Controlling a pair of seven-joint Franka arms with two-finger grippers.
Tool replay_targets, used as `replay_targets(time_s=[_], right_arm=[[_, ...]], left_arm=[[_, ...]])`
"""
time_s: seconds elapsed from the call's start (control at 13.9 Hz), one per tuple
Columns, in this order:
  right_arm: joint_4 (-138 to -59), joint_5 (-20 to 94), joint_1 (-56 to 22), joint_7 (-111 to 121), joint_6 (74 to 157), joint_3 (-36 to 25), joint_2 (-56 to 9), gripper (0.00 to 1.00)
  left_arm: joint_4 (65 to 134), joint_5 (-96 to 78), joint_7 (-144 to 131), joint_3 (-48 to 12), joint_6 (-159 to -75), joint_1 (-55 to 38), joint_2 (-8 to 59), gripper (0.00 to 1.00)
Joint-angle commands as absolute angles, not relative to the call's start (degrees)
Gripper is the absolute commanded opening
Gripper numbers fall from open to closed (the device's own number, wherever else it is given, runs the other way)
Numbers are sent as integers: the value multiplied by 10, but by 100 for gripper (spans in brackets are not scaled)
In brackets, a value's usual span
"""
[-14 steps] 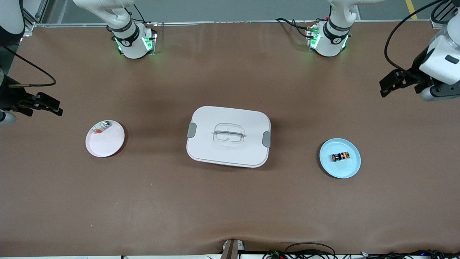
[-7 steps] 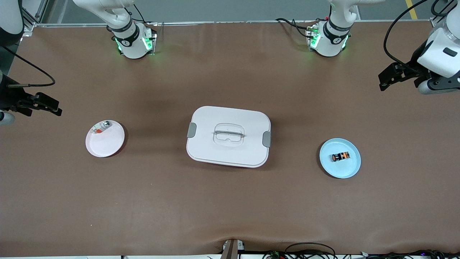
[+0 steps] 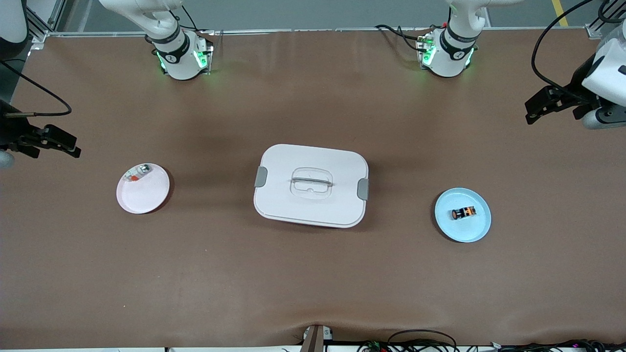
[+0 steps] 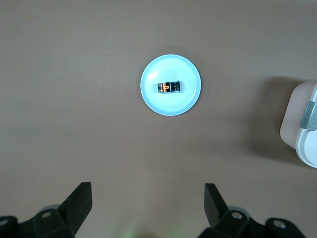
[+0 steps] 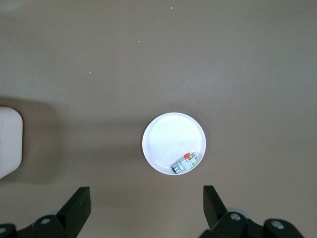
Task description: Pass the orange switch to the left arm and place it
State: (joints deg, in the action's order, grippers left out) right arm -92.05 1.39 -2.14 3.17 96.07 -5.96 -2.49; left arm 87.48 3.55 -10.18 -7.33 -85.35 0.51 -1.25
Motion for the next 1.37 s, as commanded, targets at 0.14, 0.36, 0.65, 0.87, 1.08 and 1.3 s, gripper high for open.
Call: replay_targets(time_s=[0.14, 0.36, 0.65, 0.87, 1.08, 1.3], right_arm=[[-892, 6, -23, 34, 953, -67, -28, 100], [-892, 7, -24, 34, 953, -67, -30, 100], [-892, 7, -24, 34, 953, -66, -30, 100], [-889, 7, -23, 34, 954, -66, -30, 100], [-887, 7, -23, 34, 954, -67, -30, 100], [-887, 7, -23, 34, 953, -67, -30, 100]], left_arm=[[883, 23, -62, -72, -841, 27, -27, 100], [882, 21, -38, -72, -832, 36, -26, 100], [878, 18, -36, -72, -832, 36, -25, 100], [874, 14, -39, -72, -832, 36, -21, 100], [868, 5, -47, -74, -832, 34, -21, 100], [868, -3, -47, -75, -829, 34, -20, 100]])
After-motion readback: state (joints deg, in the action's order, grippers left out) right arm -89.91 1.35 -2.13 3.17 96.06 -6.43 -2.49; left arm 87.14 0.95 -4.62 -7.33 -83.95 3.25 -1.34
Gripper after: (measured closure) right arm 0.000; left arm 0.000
